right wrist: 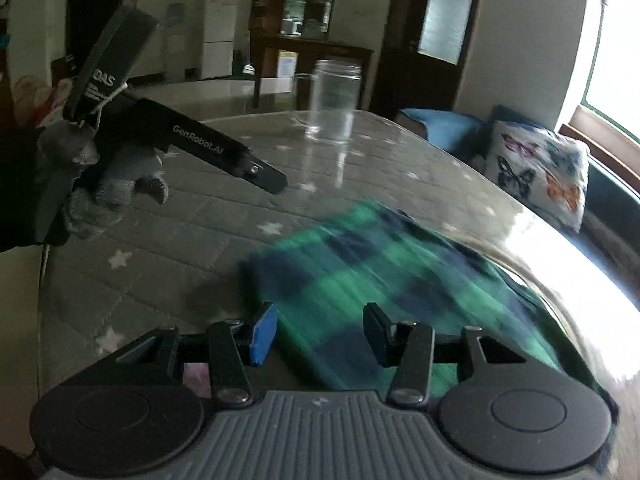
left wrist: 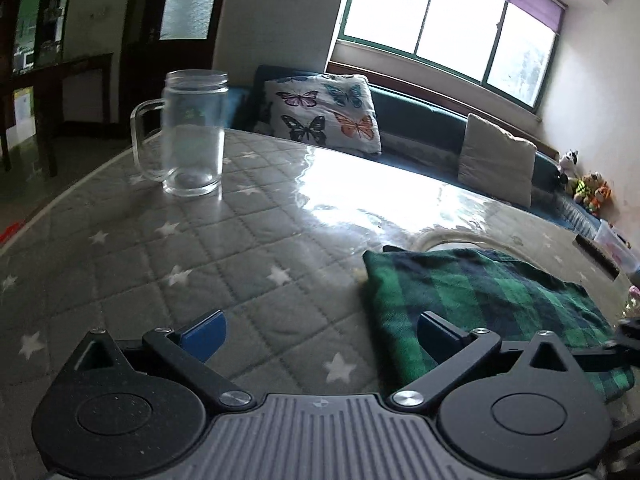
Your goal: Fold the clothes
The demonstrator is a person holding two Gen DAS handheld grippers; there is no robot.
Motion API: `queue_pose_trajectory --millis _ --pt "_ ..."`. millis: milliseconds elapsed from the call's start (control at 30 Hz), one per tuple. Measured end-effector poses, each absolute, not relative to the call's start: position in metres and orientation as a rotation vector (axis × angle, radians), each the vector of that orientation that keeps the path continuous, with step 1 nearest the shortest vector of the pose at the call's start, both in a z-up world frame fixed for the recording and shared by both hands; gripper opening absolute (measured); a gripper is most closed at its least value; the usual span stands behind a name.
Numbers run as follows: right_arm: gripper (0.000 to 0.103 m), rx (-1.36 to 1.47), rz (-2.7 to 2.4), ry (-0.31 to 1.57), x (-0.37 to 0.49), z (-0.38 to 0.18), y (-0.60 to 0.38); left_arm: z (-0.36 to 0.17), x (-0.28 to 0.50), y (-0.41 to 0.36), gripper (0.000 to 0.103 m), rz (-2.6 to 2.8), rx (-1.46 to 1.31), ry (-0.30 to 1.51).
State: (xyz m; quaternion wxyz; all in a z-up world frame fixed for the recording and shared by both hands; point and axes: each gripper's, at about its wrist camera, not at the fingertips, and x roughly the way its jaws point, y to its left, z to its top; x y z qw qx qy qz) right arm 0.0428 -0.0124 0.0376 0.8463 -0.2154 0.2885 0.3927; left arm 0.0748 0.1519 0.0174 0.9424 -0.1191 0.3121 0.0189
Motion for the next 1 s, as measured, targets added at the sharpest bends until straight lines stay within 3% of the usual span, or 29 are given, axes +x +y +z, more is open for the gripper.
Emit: queue_pose_trajectory --millis 300,600,800,1000 --pt "0.046 -0.503 0.891 0.661 0.042 0.010 0.038 0.014 0.057 0.169 0.103 0.067 -0.291 0.634" --pt "0.046 -0.596 0.866 0.588 0.031 0.005 0.057 0.014 0.061 0.169 0.103 0.039 -0.355 0.639" --pt "0.013 -0.584 0.842 0.574 0.036 0.003 0.059 0.010 0.072 0.158 0.103 -0.017 -0.427 0.665" --pt "0.007 -0.407 0.840 0.582 0.047 0.027 0.036 0.000 0.092 0.149 0.103 -0.089 -0.571 0.724"
